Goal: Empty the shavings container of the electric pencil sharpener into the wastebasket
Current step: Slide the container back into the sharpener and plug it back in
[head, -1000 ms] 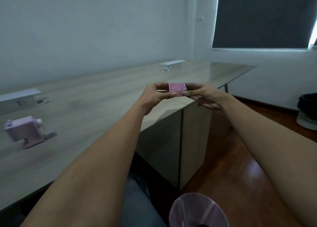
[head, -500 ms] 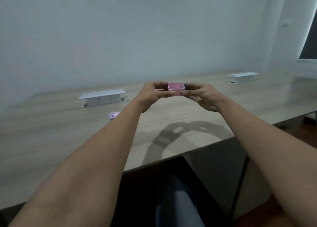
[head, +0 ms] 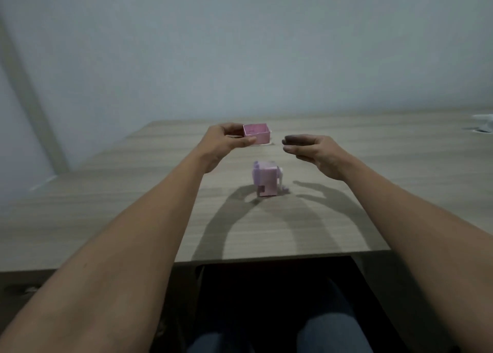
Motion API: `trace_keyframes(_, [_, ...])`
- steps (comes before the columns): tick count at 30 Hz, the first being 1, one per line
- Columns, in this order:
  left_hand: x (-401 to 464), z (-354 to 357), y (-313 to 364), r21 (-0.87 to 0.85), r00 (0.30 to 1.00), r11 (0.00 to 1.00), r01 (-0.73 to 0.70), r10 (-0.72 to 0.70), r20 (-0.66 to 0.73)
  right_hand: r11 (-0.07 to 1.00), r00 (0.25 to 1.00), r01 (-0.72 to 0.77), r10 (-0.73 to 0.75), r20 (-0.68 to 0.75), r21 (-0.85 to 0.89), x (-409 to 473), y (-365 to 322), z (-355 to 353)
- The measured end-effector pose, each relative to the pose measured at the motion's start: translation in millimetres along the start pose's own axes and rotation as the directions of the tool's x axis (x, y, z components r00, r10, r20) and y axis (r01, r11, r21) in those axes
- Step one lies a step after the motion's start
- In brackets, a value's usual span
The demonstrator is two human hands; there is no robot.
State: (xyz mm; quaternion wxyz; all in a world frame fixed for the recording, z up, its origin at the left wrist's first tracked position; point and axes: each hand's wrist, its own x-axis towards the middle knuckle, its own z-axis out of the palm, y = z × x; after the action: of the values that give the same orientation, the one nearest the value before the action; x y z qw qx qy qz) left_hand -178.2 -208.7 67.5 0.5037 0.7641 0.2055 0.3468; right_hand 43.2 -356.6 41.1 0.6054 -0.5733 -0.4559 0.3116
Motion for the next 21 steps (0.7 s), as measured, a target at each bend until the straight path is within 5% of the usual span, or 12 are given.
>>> trace_keyframes(9, [-25, -36, -66, -0.016, 0.989, 0.991, 0.136, -0.137, -0.05, 0.998, 0.994, -0.05, 0.053, 0.091, -0.041, 17, 33, 24])
trace_keyframes(21, [-47, -18, -97, -0.073, 0.96, 0.958, 0.279, -0.275, 0.054, 0.993, 0.987, -0.102, 0.095, 0.13, 0.051, 14, 49, 23])
